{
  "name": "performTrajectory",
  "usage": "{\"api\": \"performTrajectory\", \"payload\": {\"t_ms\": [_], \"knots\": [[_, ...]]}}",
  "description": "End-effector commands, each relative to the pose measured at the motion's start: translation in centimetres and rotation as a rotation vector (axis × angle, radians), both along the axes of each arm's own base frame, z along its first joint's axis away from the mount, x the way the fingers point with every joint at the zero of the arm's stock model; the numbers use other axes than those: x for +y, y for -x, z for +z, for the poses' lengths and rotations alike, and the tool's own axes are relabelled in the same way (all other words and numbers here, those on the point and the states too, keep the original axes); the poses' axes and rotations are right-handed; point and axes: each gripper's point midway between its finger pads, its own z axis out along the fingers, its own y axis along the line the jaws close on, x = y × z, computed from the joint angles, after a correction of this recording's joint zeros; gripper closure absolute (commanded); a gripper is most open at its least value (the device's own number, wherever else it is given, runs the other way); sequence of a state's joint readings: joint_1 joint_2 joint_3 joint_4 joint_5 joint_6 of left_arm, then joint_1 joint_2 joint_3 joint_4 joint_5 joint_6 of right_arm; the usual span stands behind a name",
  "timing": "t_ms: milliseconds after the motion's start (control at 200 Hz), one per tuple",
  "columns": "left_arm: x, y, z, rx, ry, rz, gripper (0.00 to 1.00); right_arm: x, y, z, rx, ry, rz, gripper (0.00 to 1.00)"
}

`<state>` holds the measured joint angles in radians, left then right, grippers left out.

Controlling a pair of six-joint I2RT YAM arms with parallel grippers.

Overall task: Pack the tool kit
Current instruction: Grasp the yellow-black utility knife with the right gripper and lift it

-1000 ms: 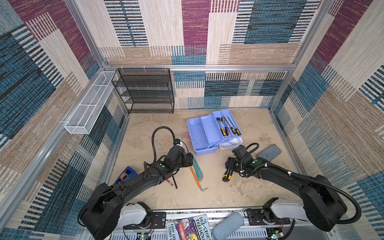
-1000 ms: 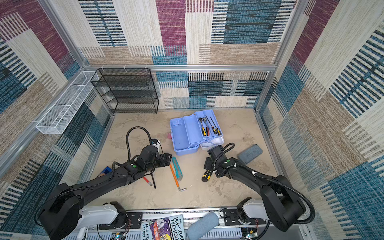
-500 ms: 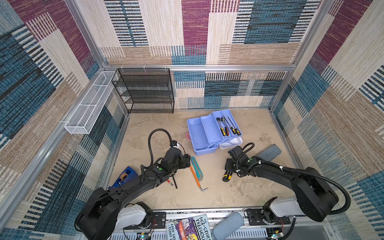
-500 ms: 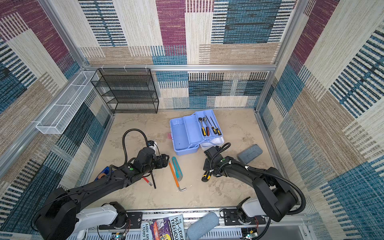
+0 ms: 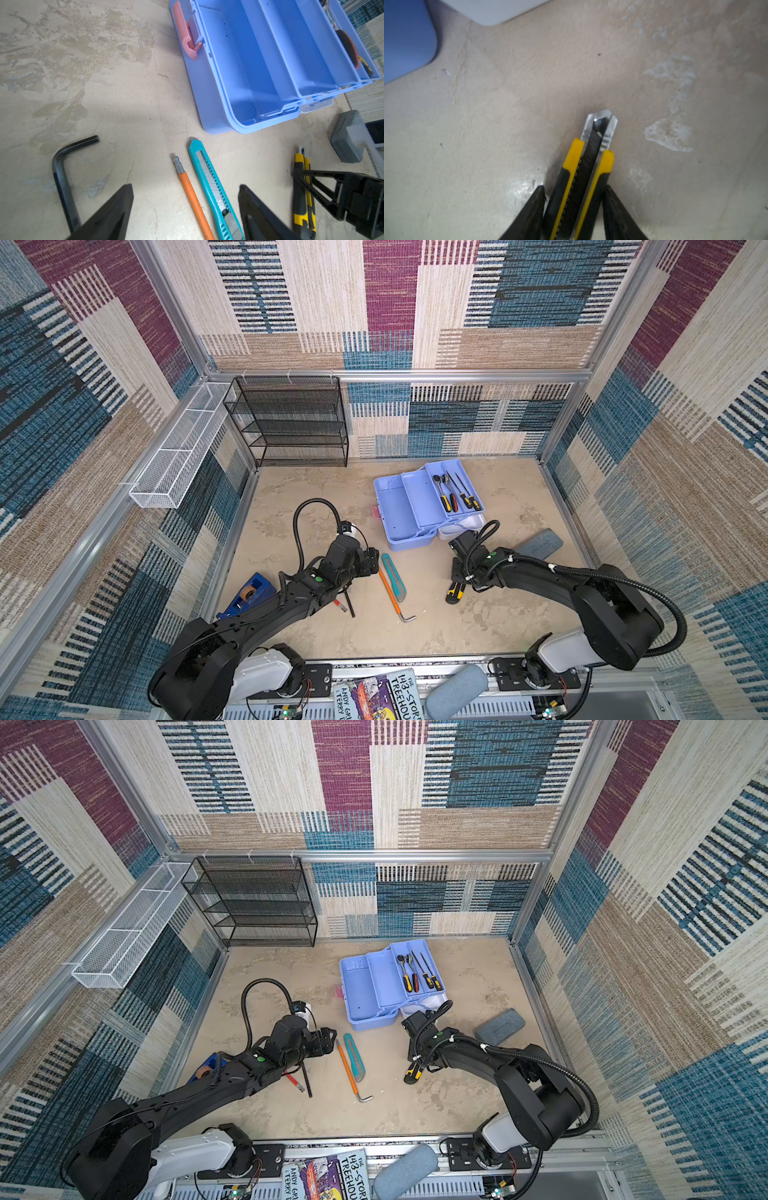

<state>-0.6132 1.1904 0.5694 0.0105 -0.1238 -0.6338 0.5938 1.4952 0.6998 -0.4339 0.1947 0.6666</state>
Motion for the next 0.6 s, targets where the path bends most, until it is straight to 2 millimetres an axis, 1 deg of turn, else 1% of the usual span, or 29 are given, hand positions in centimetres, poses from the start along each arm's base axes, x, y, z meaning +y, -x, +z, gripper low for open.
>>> {"api": "performTrajectory", "payload": {"t_ms": [0, 90, 185, 391, 436, 476, 551, 596], "knots": [[0.0, -0.3, 0.5, -0.015, 0.019, 0.012, 0.17, 0.0, 2.0, -1.4, 0.107, 0.009, 0.05, 0.58], [0.1, -0.3, 0.5, -0.013, 0.017, 0.013, 0.17, 0.4, 1.1, -0.9, 0.079, 0.009, 0.072, 0.63], [0.2, -0.3, 0.5, -0.01, 0.016, 0.016, 0.17, 0.7, 0.2, -0.4, 0.047, 0.009, 0.084, 0.63], [0.2, -0.4, 0.7, -0.011, 0.017, 0.017, 0.17, 1.4, -0.6, 0.0, 0.009, 0.009, 0.138, 0.63], [0.2, -0.4, 0.7, -0.009, 0.017, 0.016, 0.17, 1.5, -0.9, 0.1, -0.001, 0.01, 0.158, 0.61], [0.2, -0.5, 0.7, -0.008, 0.016, 0.015, 0.17, 1.7, -1.0, 0.4, -0.012, 0.01, 0.176, 0.57], [0.1, -0.5, 0.7, -0.004, 0.015, 0.013, 0.17, 2.0, -1.3, 0.9, -0.027, 0.003, 0.195, 0.53], [0.0, -0.6, 0.8, -0.001, 0.016, 0.01, 0.17, 2.0, -1.4, 1.0, -0.03, 0.004, 0.197, 0.47]]}}
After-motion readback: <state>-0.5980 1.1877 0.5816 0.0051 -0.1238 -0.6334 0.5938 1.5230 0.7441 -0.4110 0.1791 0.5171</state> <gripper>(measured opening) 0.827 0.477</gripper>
